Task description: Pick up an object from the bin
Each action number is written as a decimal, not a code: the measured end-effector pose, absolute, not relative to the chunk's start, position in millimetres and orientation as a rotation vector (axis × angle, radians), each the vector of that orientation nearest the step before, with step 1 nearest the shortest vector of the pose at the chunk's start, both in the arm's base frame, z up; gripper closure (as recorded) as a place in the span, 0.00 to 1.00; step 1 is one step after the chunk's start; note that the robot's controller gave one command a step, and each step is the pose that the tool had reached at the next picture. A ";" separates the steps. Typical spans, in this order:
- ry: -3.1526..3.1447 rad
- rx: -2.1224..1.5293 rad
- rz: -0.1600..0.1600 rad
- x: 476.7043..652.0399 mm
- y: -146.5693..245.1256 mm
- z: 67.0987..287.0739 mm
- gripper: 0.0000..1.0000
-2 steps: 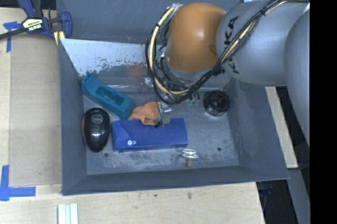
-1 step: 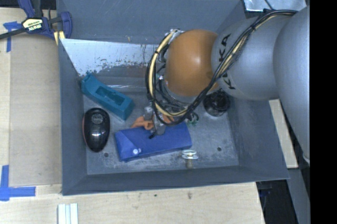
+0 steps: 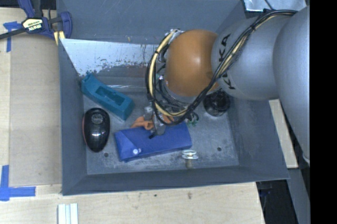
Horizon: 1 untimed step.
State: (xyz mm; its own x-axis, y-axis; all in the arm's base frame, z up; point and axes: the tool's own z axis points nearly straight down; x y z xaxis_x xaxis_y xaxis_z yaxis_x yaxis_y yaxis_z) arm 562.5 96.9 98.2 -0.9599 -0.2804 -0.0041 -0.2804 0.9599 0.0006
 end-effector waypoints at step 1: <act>3.104 -0.470 0.000 516.6 95.8 210.1 1.00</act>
Offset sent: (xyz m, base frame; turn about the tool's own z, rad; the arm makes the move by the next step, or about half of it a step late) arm 0.0000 0.0000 0.0000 0.0000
